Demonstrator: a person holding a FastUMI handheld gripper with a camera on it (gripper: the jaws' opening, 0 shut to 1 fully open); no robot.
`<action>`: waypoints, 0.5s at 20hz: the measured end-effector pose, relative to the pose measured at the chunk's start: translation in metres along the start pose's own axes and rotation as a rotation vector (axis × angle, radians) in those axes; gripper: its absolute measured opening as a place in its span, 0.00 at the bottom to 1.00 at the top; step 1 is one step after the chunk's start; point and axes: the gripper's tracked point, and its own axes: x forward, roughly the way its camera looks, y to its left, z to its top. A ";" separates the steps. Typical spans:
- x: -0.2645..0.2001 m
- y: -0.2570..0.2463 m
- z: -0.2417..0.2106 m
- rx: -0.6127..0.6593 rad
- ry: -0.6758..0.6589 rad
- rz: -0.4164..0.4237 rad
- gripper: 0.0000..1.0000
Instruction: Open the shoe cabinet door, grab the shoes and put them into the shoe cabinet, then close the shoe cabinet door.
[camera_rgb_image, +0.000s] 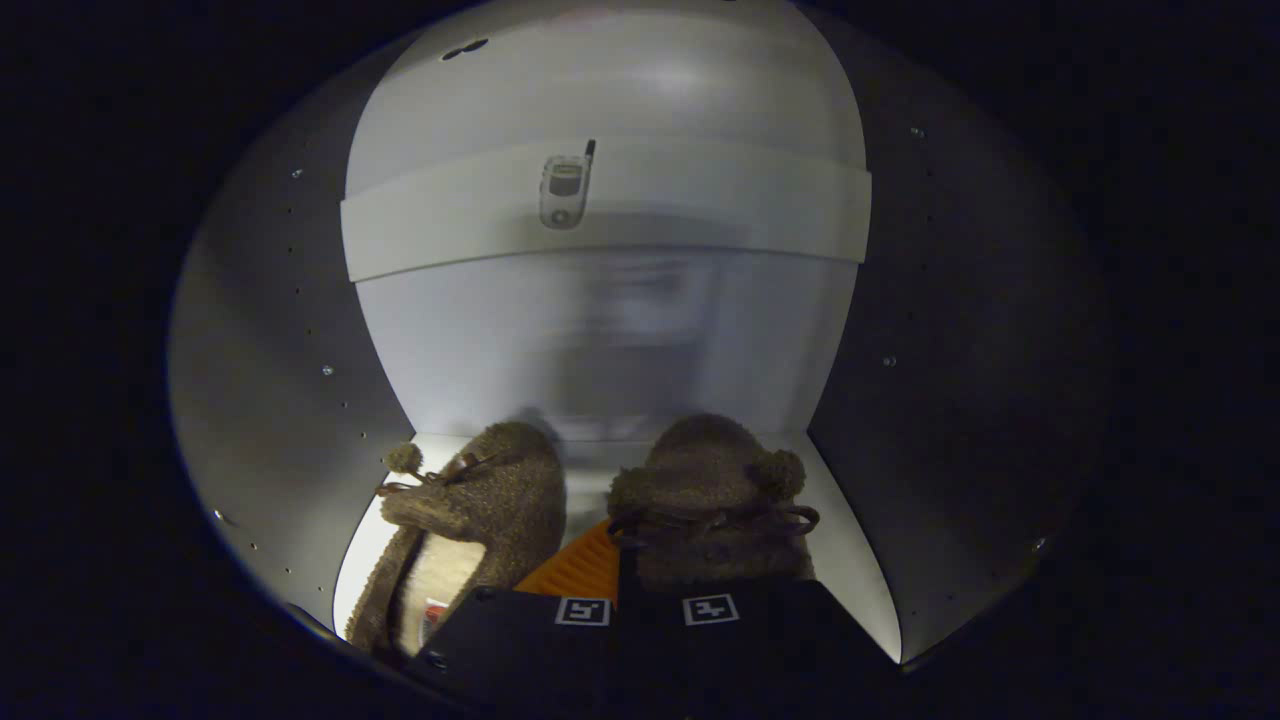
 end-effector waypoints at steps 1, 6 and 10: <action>0.001 0.000 0.001 0.016 -0.001 -0.005 0.12; -0.009 0.003 -0.002 0.042 0.028 0.013 0.35; -0.027 0.001 -0.010 0.020 0.065 -0.004 0.59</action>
